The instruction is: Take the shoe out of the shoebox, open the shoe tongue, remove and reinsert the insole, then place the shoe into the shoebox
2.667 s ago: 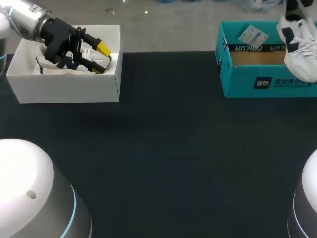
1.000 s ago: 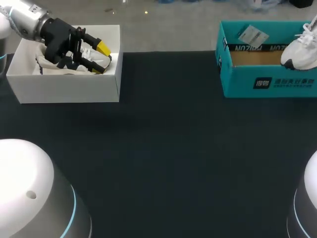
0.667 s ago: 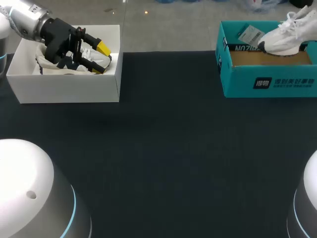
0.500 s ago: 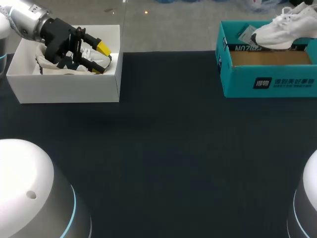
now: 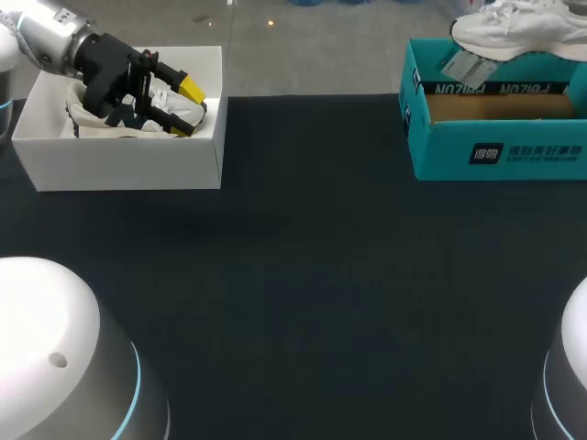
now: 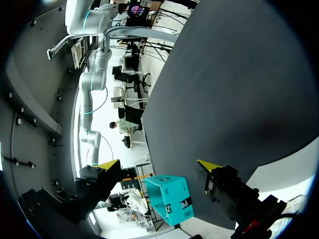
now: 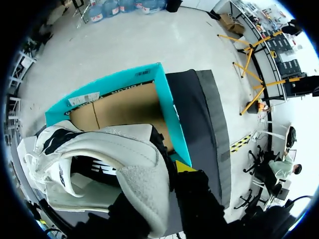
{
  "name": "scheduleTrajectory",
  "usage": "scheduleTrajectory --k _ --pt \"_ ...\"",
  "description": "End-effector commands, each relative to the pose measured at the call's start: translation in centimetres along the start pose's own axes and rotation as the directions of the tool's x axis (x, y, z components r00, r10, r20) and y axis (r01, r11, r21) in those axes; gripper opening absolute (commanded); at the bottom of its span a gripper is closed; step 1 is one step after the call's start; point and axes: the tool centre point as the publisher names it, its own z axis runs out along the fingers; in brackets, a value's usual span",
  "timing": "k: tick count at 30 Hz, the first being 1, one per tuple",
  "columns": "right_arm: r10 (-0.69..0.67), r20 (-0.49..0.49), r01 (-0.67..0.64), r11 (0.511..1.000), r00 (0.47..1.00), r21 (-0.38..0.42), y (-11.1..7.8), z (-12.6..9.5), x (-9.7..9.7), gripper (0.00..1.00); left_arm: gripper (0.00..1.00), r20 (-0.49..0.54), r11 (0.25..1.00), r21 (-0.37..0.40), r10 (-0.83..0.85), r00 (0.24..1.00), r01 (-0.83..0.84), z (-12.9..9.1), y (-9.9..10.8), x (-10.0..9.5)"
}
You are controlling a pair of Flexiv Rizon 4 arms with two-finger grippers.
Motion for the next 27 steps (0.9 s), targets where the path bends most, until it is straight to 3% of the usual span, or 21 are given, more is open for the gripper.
scheduleTrajectory --k 1,7,27 --pt "0.065 -0.043 -0.067 0.996 0.997 -0.059 -0.6 1.7 0.7 0.0 1.0 -0.002 1.0 0.001 0.001 1.0 -0.001 -0.1 0.0 0.0" --pt "-0.048 -0.017 0.046 0.993 0.999 -0.105 -1.1 3.6 0.1 0.0 1.0 -0.002 1.0 0.001 0.001 1.0 -0.001 -0.1 0.0 0.0" --pt "-0.158 -0.02 0.154 0.98 0.987 -0.129 -1.9 9.7 -0.3 0.0 1.0 -0.002 1.0 0.001 0.001 1.0 -0.001 -0.1 0.0 0.0"
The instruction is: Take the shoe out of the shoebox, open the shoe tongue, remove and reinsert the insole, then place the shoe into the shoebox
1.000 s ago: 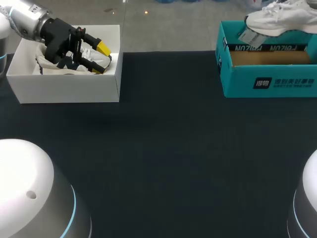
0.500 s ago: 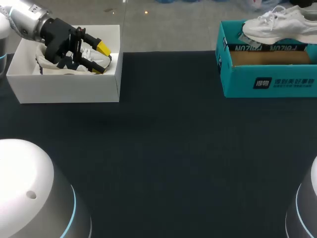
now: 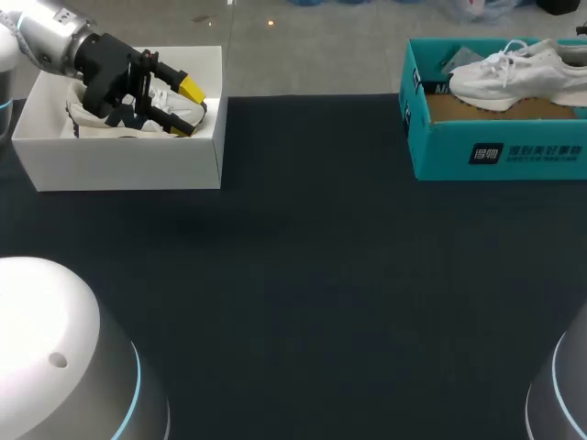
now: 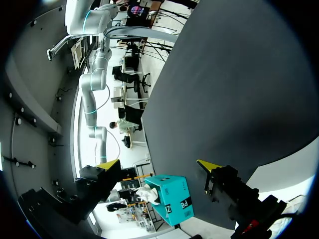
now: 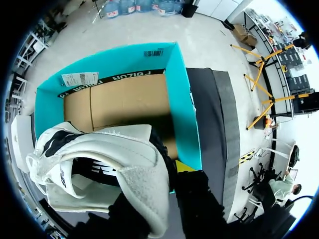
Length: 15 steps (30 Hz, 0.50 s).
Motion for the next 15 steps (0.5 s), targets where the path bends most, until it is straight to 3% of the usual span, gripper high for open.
scheduleTrajectory --k 1,15 --pt "0.023 0.0 -0.023 0.998 1.0 -0.055 -0.4 1.4 -0.1 0.0 1.0 -0.002 1.0 0.001 0.001 1.0 -0.001 -0.1 0.0 0.0" --pt "0.019 0.052 -0.015 0.997 0.998 -0.076 -1.1 5.7 0.7 0.0 1.0 -0.002 1.0 0.001 0.001 1.0 -0.001 -0.1 0.0 0.0"
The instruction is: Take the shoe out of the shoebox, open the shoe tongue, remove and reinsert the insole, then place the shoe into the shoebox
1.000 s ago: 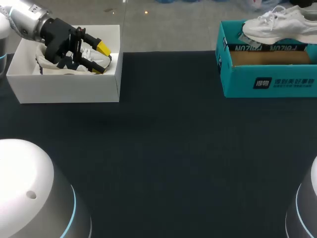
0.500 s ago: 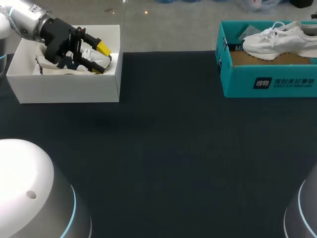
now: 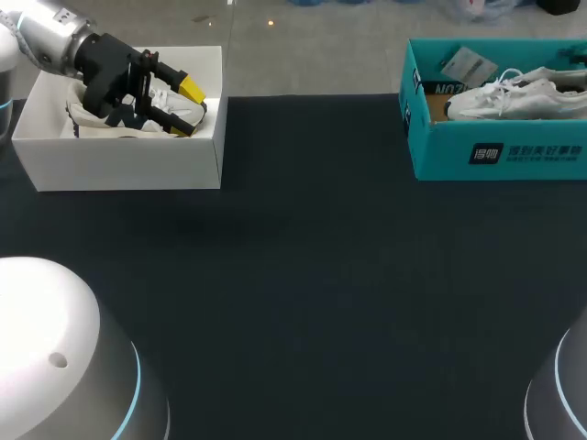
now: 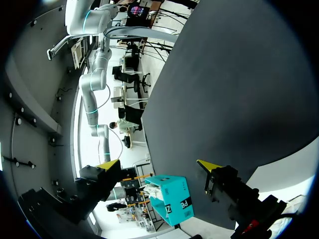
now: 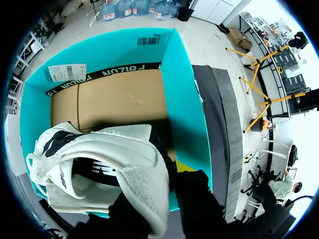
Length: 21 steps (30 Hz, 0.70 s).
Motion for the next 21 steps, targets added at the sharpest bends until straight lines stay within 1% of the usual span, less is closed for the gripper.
scheduleTrajectory --k 1,7,15,21 --pt "0.006 0.001 -0.006 1.0 1.0 -0.02 -0.4 1.2 0.5 0.0 1.0 -0.002 1.0 0.001 0.001 1.0 -0.001 -0.1 0.0 0.0" --pt "0.006 0.022 -0.006 1.0 1.0 -0.006 -0.6 3.3 0.9 0.0 1.0 -0.002 1.0 0.001 0.001 1.0 -0.001 -0.1 0.0 0.0" --pt "0.044 0.043 -0.045 0.999 0.998 0.03 -0.7 6.1 1.1 0.0 1.0 -0.002 1.0 0.001 0.001 1.0 -0.001 -0.1 0.0 0.0" --pt "0.057 0.053 -0.059 0.997 0.997 0.046 -0.7 7.3 1.3 0.0 1.0 -0.002 1.0 0.001 0.001 1.0 -0.001 -0.1 0.0 0.0"
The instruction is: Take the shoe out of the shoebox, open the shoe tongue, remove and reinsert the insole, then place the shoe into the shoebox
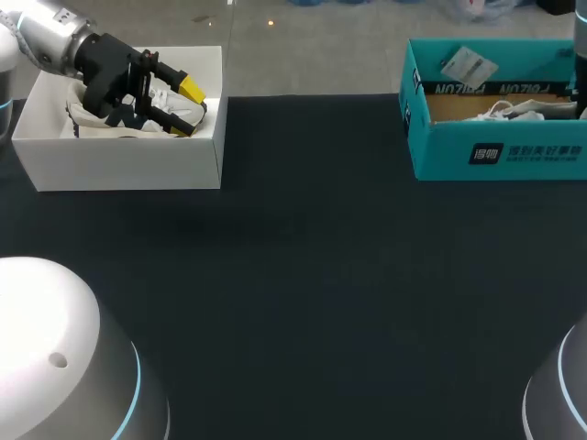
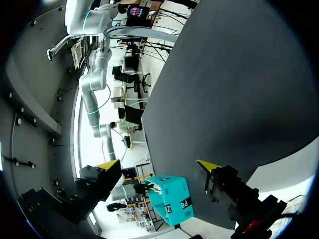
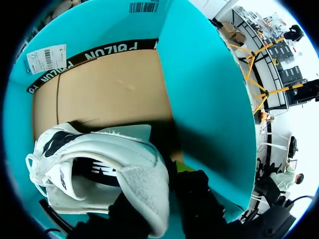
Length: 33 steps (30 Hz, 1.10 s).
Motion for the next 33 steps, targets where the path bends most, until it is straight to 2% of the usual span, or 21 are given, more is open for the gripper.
scheduleTrajectory --k 1,5,6,7,8,9,10,16,24,33 --pt "0.006 0.006 -0.006 1.0 1.0 0.02 0.8 0.8 0.4 0.0 1.0 -0.002 1.0 0.001 0.001 1.0 -0.001 -0.1 0.0 0.0" --pt "0.012 0.014 -0.012 0.999 1.0 0.034 0.9 1.2 0.4 0.0 1.0 -0.002 1.0 0.001 0.001 1.0 -0.001 -0.1 0.0 0.0" --pt "0.011 0.015 -0.012 0.999 1.0 0.036 0.9 1.2 0.3 0.06 1.0 -0.002 1.0 0.001 0.001 1.0 -0.001 -0.1 0.0 0.0" --pt "0.012 0.016 -0.012 0.999 1.0 0.037 0.8 1.2 0.3 0.35 1.0 -0.002 1.0 0.001 0.001 1.0 -0.001 -0.1 0.0 0.0" --pt "0.012 0.018 -0.012 0.999 1.0 0.039 0.8 1.0 0.2 0.56 1.0 -0.002 1.0 0.001 0.001 1.0 -0.001 -0.1 0.0 0.0" --pt "0.013 0.017 -0.013 0.999 1.0 0.039 0.7 0.7 0.1 0.81 1.0 -0.002 1.0 0.001 0.001 1.0 -0.001 -0.1 0.0 0.0" --pt "0.015 0.015 -0.015 0.999 1.0 0.04 0.7 0.4 0.0 0.98 1.0 -0.002 1.0 0.001 0.001 1.0 -0.001 -0.1 0.0 0.0" --pt "0.012 -0.022 -0.012 1.0 1.0 0.016 0.3 -2.6 -0.3 1.0 1.0 -0.002 1.0 0.001 0.001 1.0 -0.001 -0.1 0.0 0.0" --pt "0.019 -0.133 -0.023 0.999 0.991 -0.029 -1.1 -8.5 -0.2 1.0 1.0 -0.002 1.0 0.001 0.001 1.0 -0.001 -0.1 0.0 0.0" --pt "-0.037 -0.251 0.022 0.998 0.967 -0.06 -4.5 -13.3 1.5 1.0 1.0 -0.002 1.0 0.001 0.001 1.0 -0.001 -0.1 0.0 0.0"
